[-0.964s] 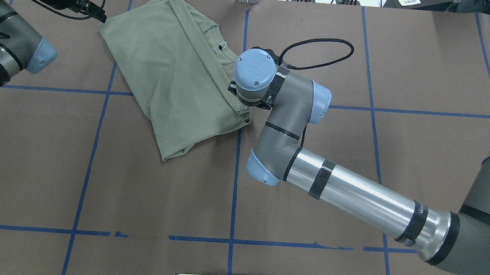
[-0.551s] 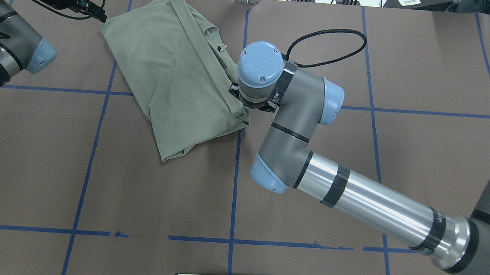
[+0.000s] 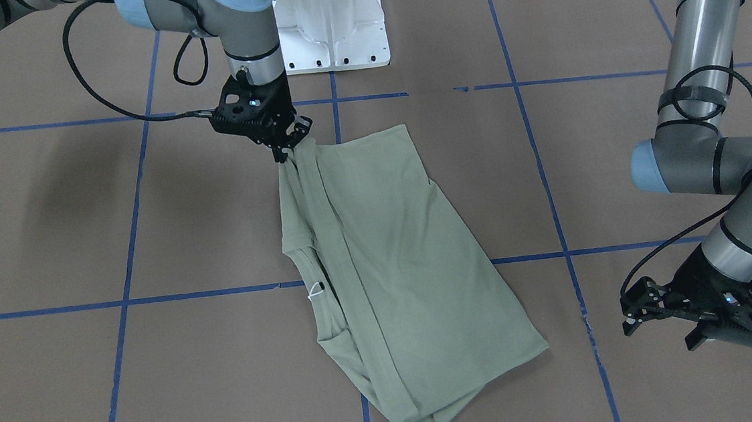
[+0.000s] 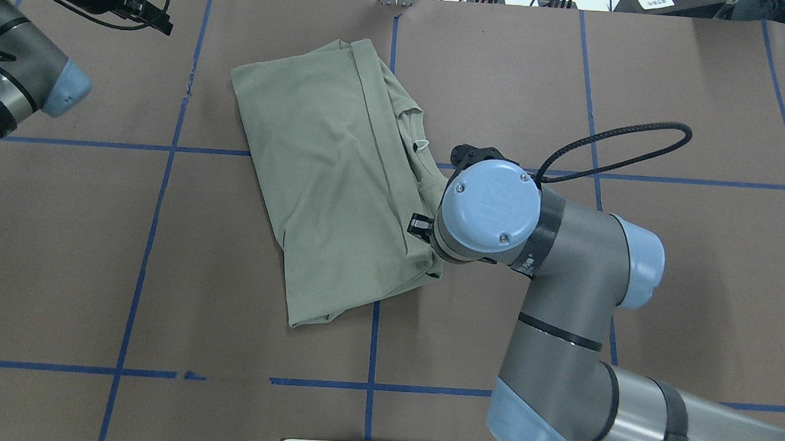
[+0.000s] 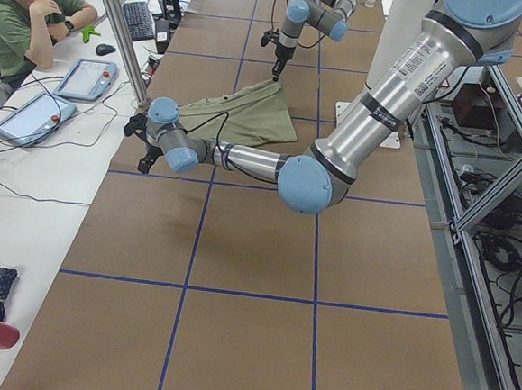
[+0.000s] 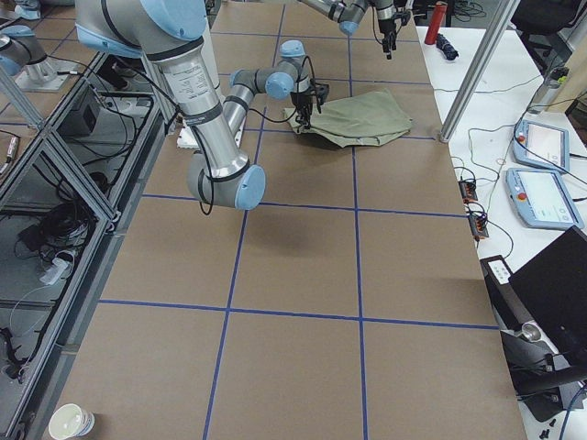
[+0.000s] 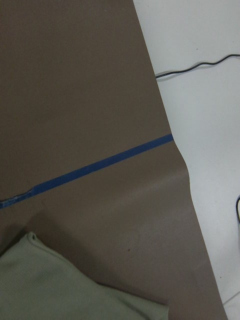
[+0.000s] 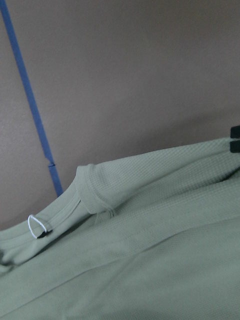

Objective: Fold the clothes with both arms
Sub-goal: 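Grasp the shirt edge with the right gripper and pull it toward the robot, then release the shirt and move the right gripper onto the folded side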

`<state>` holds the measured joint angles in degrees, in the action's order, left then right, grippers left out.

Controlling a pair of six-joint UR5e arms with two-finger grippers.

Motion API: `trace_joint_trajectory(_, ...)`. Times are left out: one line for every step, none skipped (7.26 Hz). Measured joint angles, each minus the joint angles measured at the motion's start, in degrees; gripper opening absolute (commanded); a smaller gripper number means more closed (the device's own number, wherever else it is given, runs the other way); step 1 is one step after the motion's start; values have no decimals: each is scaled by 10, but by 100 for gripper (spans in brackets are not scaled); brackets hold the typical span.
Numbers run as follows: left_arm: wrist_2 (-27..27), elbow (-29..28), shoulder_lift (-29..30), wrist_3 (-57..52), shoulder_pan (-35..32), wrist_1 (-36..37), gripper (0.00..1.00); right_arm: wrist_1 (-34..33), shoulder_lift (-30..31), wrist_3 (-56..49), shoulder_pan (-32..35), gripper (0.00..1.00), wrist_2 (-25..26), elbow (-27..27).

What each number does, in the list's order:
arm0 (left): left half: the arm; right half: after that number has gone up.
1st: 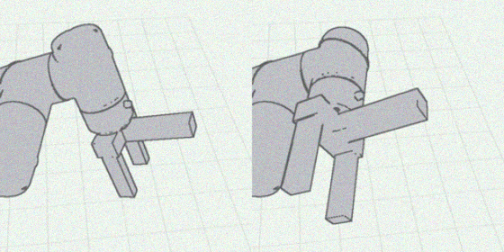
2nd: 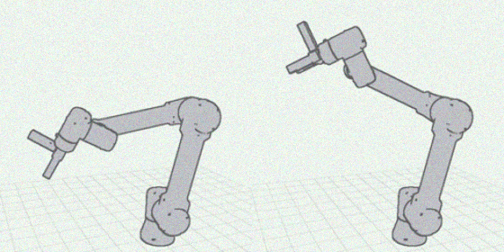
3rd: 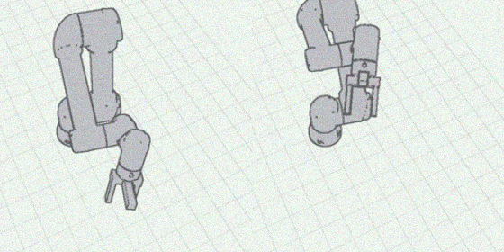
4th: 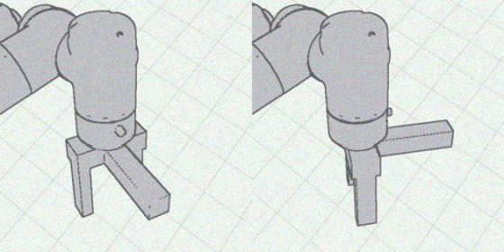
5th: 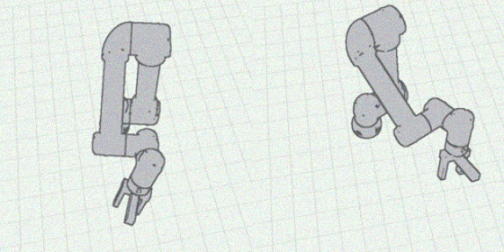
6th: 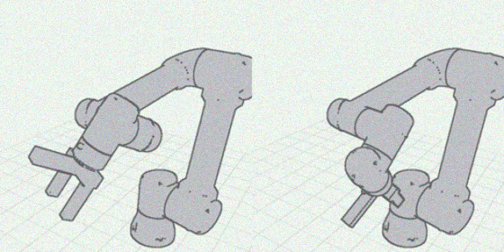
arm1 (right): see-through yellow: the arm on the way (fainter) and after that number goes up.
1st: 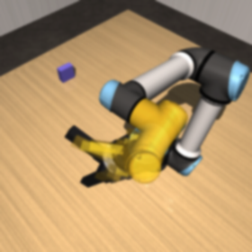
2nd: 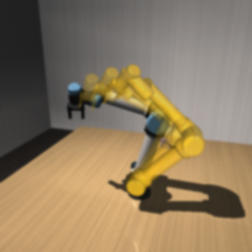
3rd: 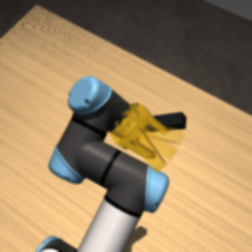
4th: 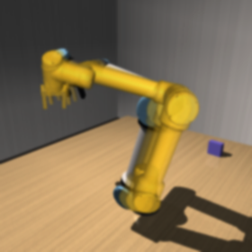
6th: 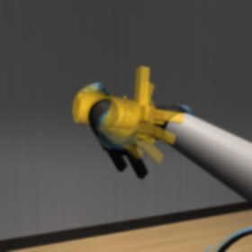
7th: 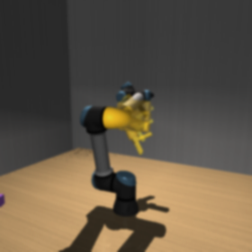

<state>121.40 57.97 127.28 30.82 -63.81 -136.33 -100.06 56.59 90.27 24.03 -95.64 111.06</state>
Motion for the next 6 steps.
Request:
trace_joint_trajectory(1, 2, 0, 0, 0, 0, 100, -18, 14, 22, -27, 0, 15, 30)
trace_joint_trajectory(2, 2, 0, 0, 0, 0, 100, -25, 21, 44, -56, 0, 35, 43)
trace_joint_trajectory(3, 3, 0, 0, 0, 0, 100, -29, 23, 61, -82, 0, 54, 47)
trace_joint_trajectory(3, 5, 1, 1, 0, 0, 100, -30, 24, 74, -100, 99, 67, 48)
trace_joint_trajectory(4, 8, 0, 1, 0, 1, 100, -30, 26, 77, -108, 100, 72, 48)
trace_joint_trajectory(4, 9, 0, 1, 0, 1, 100, -31, 28, 56, -102, 100, 72, 46)
